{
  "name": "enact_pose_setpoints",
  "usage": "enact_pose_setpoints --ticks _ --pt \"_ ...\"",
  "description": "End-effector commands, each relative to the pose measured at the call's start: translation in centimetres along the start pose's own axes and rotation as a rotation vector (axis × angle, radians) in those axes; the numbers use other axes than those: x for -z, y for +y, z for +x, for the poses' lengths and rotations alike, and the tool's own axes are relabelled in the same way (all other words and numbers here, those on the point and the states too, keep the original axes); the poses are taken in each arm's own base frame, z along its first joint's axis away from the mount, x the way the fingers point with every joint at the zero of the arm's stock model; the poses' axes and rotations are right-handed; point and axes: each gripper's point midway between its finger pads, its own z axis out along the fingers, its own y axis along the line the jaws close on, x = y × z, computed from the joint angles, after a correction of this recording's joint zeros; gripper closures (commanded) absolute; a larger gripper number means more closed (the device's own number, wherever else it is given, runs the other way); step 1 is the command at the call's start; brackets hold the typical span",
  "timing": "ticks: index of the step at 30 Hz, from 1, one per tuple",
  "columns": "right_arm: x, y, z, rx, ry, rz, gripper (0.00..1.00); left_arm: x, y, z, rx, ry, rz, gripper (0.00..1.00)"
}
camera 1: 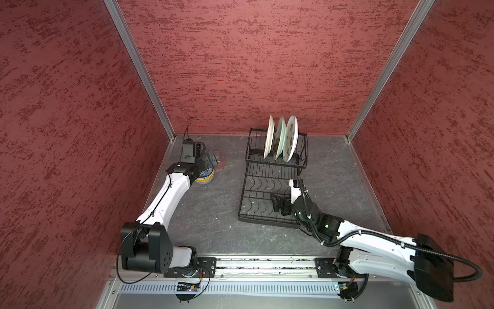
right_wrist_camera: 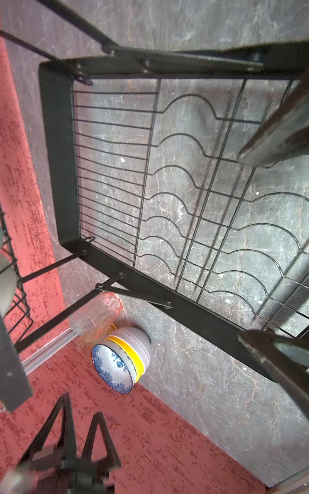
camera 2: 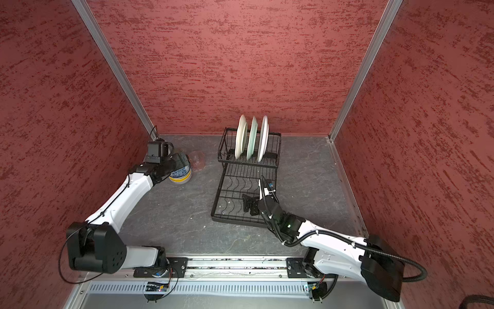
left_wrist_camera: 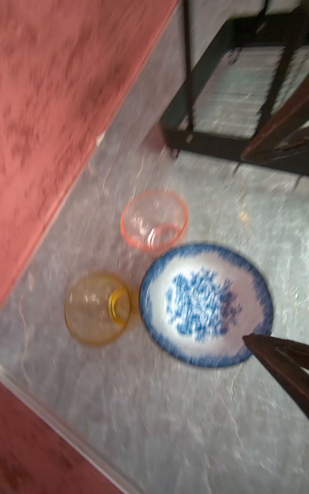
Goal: Unload the mixed dishes from the dish rack
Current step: 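Lower the floral bowl onto the yellow bowl with the left gripper and release, then reach the left gripper to the nearest white plate in the rack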
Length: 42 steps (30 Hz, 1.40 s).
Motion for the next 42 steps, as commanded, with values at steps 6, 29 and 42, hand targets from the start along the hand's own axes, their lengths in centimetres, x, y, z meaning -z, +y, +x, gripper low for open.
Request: enact_pose_setpoints --ticks 6,29,42 --pt "0.3 -3.1 0.5 -0.076 -0.005 0.100 0.01 8.4 -7.5 -0.5 -0.089 -0.077 0.337 0.00" --pt "0.7 0.0 -0.1 -0.165 0.030 -0.068 0.01 13.8 -24.6 1.5 -0.326 -0.156 0.802 0.27" --pt "1.6 -1.9 0.5 -0.219 -0.009 -0.038 0.01 11.1 -27.0 1.7 -0.388 -0.221 0.731 0.41"
